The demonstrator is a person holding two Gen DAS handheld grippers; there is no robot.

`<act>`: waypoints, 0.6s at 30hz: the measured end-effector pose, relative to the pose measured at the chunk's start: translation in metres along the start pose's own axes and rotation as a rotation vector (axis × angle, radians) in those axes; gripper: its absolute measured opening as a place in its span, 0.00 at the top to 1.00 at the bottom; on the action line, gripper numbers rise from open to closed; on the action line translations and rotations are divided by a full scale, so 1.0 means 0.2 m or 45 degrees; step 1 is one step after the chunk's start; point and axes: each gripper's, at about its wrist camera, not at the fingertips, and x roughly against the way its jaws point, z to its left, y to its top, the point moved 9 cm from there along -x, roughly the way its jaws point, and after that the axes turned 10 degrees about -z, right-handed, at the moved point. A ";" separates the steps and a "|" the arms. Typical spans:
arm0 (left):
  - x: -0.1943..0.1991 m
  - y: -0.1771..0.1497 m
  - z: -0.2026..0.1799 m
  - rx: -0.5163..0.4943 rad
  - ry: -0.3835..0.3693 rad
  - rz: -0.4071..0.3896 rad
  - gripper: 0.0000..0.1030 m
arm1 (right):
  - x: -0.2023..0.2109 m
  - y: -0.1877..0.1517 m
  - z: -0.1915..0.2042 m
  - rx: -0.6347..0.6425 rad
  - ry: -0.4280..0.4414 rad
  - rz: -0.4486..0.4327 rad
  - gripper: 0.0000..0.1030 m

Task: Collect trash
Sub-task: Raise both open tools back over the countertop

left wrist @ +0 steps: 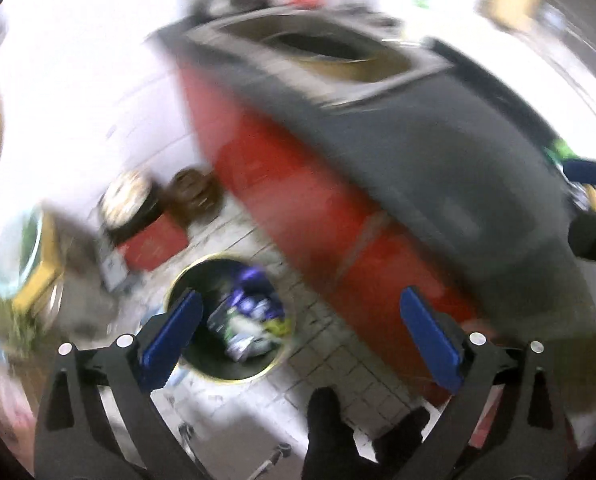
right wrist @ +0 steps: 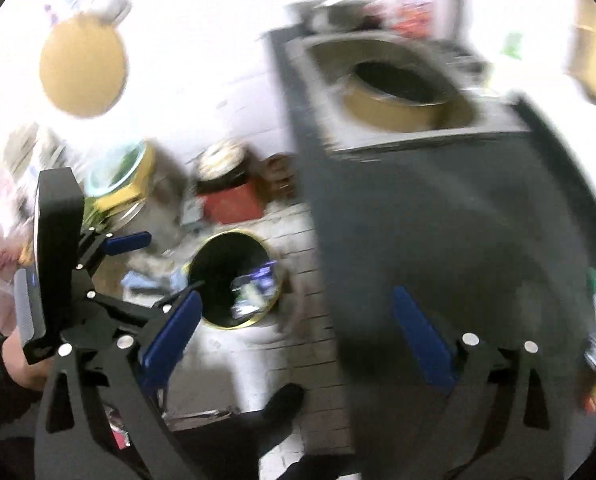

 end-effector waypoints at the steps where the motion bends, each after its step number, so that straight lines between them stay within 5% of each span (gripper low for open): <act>1: 0.03 0.05 -0.14 -0.064 -0.033 -0.014 0.07 | 0.08 -0.02 -0.07 -0.023 -0.029 -0.020 0.09; 11: 0.29 0.22 -1.35 -0.455 -0.417 -0.121 0.07 | 1.03 -0.47 -0.93 -0.393 -0.530 -0.226 0.09; 18: 0.44 0.11 -1.86 -0.672 -0.559 -0.131 0.07 | 1.50 -0.83 -1.24 -0.624 -0.709 -0.309 0.09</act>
